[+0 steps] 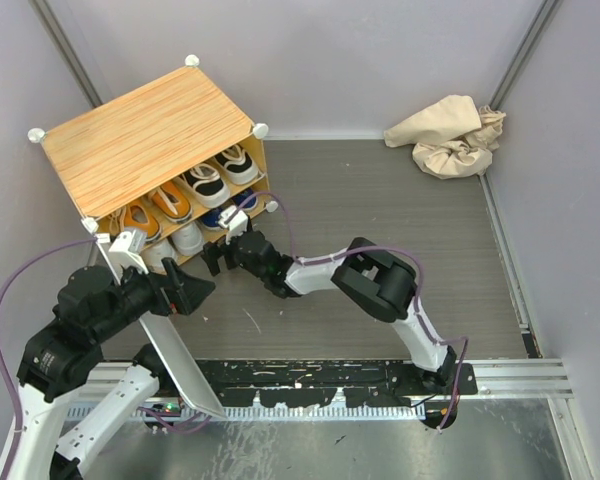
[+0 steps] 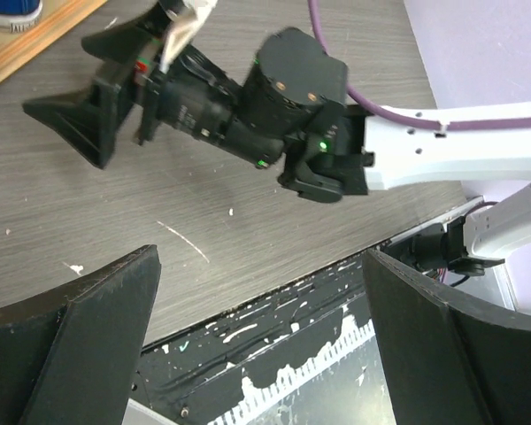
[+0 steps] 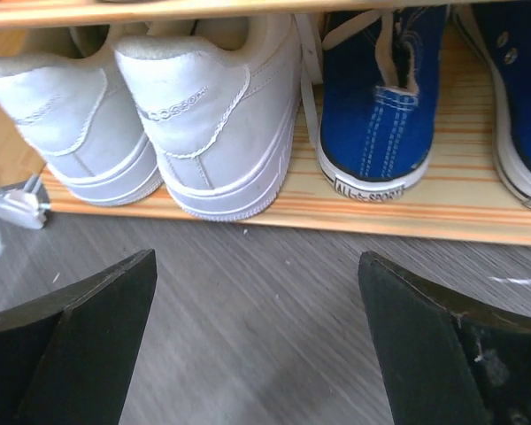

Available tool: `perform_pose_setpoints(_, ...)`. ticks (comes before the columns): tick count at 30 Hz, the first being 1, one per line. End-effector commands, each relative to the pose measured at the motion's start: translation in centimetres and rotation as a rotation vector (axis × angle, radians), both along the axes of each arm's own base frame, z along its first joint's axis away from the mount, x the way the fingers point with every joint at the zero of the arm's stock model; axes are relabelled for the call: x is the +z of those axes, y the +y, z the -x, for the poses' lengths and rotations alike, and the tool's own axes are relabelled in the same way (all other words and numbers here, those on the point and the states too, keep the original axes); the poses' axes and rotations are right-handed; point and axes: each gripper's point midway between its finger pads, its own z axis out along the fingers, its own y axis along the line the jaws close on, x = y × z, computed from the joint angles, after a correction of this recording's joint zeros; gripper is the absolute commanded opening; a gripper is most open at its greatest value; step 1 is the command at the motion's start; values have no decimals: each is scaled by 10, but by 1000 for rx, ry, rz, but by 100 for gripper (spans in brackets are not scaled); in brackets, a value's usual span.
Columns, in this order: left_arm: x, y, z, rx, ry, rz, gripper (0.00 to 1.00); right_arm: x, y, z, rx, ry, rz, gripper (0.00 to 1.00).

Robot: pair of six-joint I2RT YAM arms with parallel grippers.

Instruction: Place and organize the shoes in the shoe cabinet

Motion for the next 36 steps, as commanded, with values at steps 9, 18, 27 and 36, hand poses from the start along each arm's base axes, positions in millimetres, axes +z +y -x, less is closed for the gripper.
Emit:
perform_pose_setpoints(9, 125, -14, -45, 20, -292, 86, 98, 112, -64, 76, 191, -31, 127, 100)
perform_pose_setpoints(18, 150, -29, -67, 6, -335, 119, 98, 149, -120, 225, 383, -84, 230, 100)
perform_pose_setpoints(27, 211, -55, -124, 32, -522, 262, 98, 146, -146, 300, 351, -100, 303, 100)
perform_pose_setpoints(36, 227, -94, -186, -25, -539, 223, 98, 141, -132, 349, 386, -164, 342, 100)
